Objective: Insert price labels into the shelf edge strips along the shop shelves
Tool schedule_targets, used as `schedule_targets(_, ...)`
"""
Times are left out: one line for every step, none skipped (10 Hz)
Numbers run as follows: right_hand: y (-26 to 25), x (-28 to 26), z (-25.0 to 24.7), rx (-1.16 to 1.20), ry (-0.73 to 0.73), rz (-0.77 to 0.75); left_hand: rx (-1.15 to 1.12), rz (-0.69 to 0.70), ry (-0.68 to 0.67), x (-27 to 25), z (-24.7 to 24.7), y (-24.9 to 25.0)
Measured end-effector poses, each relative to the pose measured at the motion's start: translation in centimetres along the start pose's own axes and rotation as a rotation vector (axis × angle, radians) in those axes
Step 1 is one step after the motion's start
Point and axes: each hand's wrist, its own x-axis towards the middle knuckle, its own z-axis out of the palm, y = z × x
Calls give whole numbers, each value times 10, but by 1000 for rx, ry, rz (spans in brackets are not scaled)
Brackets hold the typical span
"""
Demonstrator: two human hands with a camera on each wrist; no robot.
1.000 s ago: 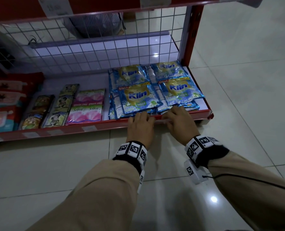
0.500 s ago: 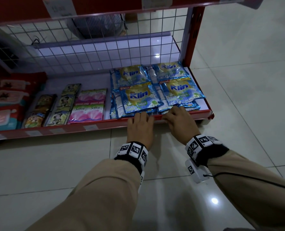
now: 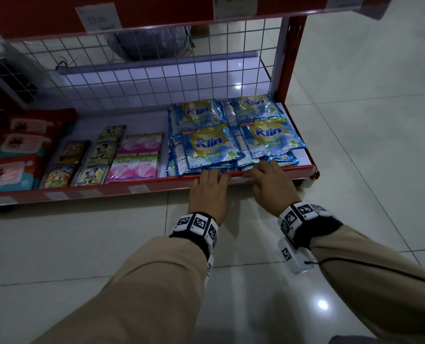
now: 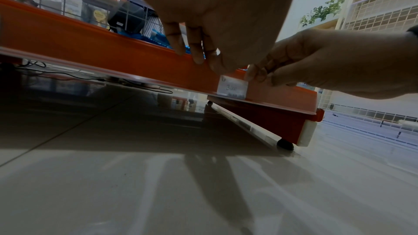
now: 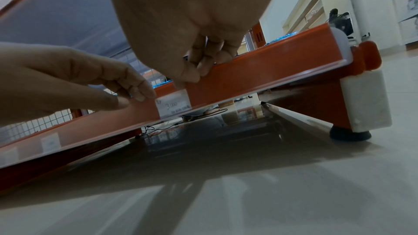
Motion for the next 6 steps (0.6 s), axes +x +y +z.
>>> schedule_targets(-1,-5,-2,35,47,-15,-39,-1,20,-3,0,-2)
schedule_targets(1,-10,-4,-19,87,-77,-60,13,19,-6,-1,-4)
schedule_targets(8,-17,-9,-165,75,-121,-56,-11,-10,-11,-2,-3)
schedule_targets(9,-22,-10,-207,29,-133,-36,-51,-35,-12,-4,-3)
schedule_targets(13,-26,-16,-160,10,-73,0,-46,-65,-13,-11,-3)
schedule_targets(15,-23,-23,-70,41,17,-2,-54,-65,-9,-19,-3)
